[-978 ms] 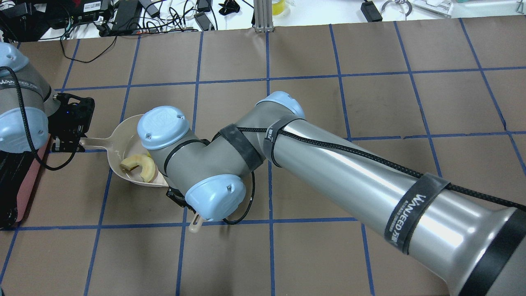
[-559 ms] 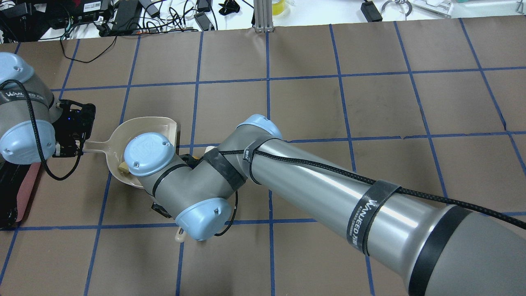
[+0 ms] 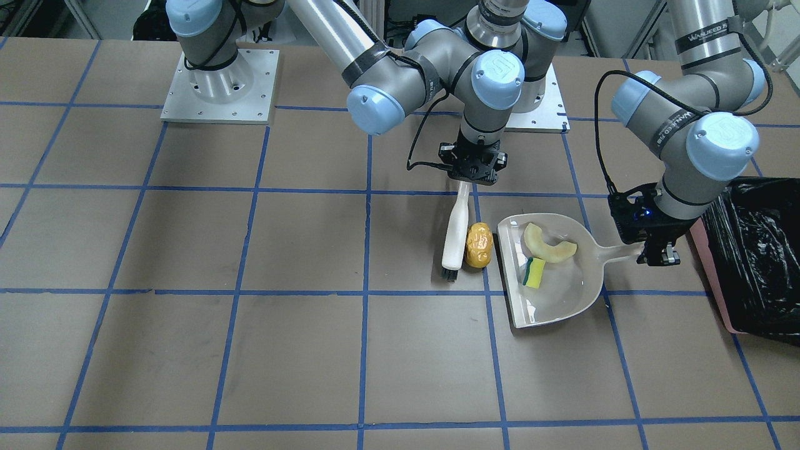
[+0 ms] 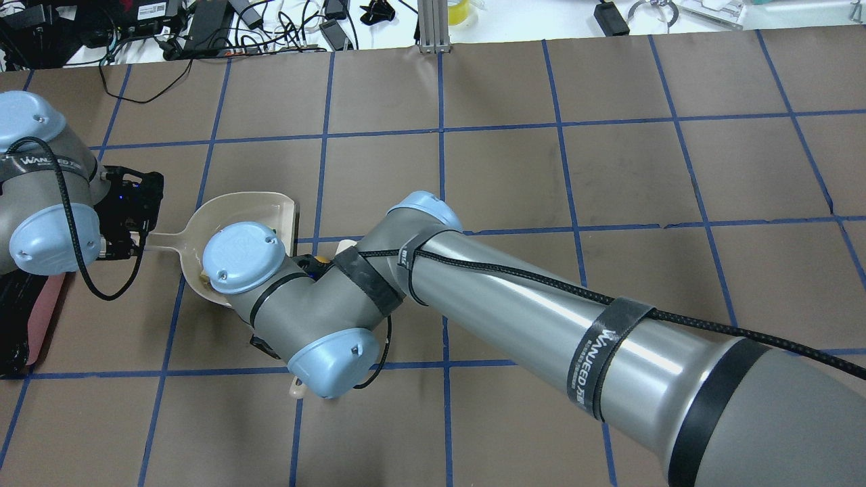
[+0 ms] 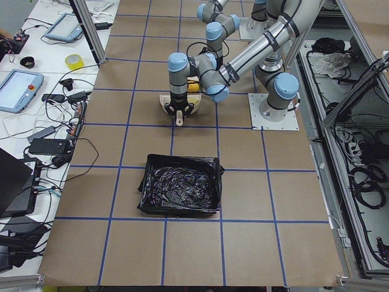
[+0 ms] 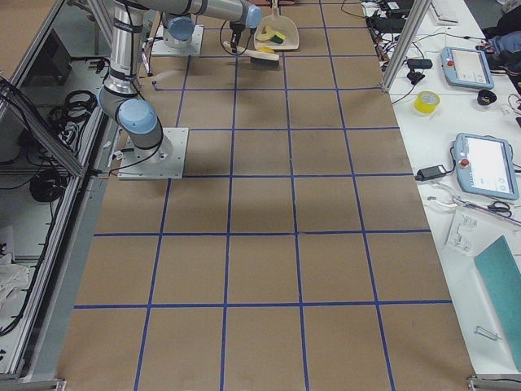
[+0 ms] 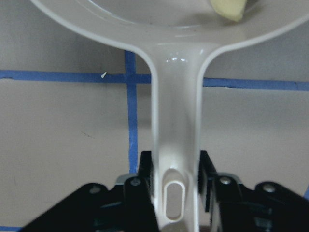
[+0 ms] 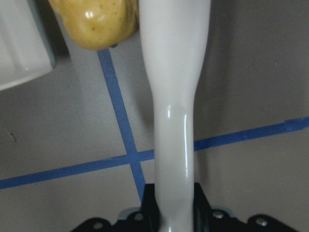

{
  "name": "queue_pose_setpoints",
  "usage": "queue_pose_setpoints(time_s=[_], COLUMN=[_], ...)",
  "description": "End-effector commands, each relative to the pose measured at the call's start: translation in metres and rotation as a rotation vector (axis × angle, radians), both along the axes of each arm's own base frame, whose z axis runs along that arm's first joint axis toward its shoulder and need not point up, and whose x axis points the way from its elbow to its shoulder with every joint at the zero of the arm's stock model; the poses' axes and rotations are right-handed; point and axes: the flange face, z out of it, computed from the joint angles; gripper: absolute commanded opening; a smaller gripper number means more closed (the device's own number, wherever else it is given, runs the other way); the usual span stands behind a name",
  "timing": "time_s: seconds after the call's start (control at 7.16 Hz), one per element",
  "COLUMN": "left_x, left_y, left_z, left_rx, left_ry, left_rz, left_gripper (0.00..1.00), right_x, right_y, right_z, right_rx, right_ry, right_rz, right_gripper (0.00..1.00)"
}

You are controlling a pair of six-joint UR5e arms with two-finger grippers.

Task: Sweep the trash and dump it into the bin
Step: 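Sweep the yellow ball into the dustpan with the right-held brush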

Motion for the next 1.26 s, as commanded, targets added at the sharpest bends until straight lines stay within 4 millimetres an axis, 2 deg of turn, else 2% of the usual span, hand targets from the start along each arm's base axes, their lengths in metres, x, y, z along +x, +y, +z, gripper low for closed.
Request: queue_pose_setpoints(time_s=[0.0, 0.42, 0.7, 0.84, 0.98, 1.12], left_x=[-0.006, -0.006, -0.006, -0.006, -0.006, -0.006], left_y=[-0.001, -0.001, 0.0, 0.0, 0.0, 0.0], left_z=[-0.001, -0.004, -0.003, -0.002, -0.003, -0.003], left_rx=[0.001, 0.007, 0.007, 0.013, 0.013, 0.012], left_ry=[-0.001, 0.004, 0.004, 0.002, 0.004, 0.004], left_rz=[-0.007, -0.004, -0.021, -0.052, -0.049, -0.048], left_gripper=[0.0, 0.0, 0.0, 0.0, 0.0, 0.0], right_x=[0.001, 0.008, 0.029, 0.042, 0.054, 0.059], right_y=[0.0, -0.005, -0.017, -0.028, -0.033, -0.036], right_z=[-0.002, 0.0, 0.002, 0.013, 0.014, 0.013], right_rx=[0.007, -0.015, -0.022, -0.033, -0.008, -0.006], right_ry=[-0.008, -0.045, -0.136, -0.167, -0.198, -0.202], right_rz=[-0.001, 0.002, -0.074, -0.098, -0.125, -0.129], right_gripper=[0.0, 0.0, 0.0, 0.0, 0.0, 0.0])
